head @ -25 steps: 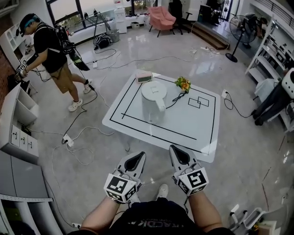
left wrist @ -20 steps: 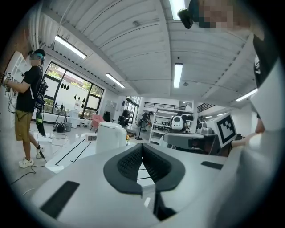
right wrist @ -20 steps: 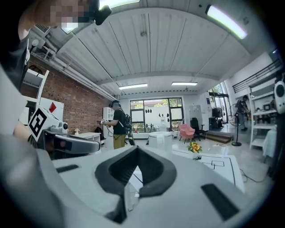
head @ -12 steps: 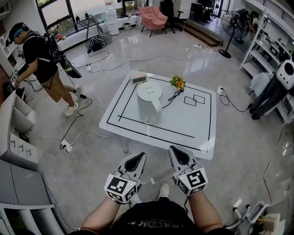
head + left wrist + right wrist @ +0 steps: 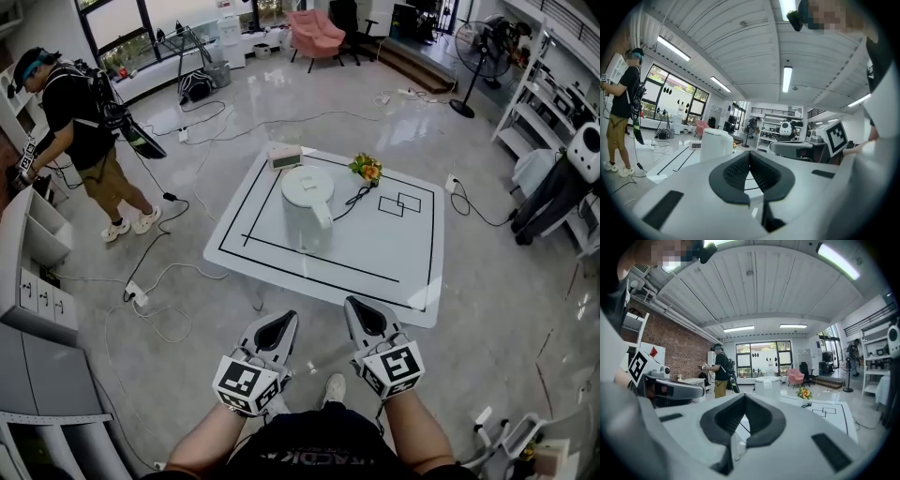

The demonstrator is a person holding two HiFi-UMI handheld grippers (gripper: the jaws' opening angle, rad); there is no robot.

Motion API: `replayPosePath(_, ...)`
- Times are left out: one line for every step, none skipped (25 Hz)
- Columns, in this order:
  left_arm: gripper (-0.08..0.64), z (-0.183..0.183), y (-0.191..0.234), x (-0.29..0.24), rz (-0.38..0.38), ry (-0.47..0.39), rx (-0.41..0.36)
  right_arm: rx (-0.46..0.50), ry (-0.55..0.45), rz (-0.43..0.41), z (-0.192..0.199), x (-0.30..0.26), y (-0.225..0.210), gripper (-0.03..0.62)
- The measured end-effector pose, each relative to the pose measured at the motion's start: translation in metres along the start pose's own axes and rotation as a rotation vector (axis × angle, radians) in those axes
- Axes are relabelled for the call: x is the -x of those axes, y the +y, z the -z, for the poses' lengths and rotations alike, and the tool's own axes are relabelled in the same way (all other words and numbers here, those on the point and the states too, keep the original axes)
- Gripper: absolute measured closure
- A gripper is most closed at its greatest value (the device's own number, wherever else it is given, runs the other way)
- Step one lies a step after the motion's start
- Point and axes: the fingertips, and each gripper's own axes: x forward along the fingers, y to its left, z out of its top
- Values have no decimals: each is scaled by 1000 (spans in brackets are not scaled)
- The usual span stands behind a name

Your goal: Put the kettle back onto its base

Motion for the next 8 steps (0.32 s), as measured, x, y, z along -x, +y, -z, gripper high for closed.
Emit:
replayPosePath(555,0,1,1,-1,-1,2,1,0,-1,0,0,1,591)
replayPosePath(555,0,1,1,-3,-3,4,2,1,-2,-1,-1,2,591)
replayPosePath(555,0,1,2,-3,-4,7,4,2,-2,-1,-1,2,591)
replayPosePath(555,0,1,3,-3,-4,9,5,1,-3,-2,-1,3,591)
replayPosePath(555,0,1,3,-2,-5,9,5,-1,-5,-2,-1,4,591)
replayPosePath(555,0,1,4,-2,-5,10,5,-3,-6,-3,-1,5,591)
replayPosePath(555,0,2,5,-1,-6,10,6,-5,-7,-4,-1,6,591)
replayPosePath(555,0,2,5,-1,-6,10,6,-6,-7,-4,-2,7,591)
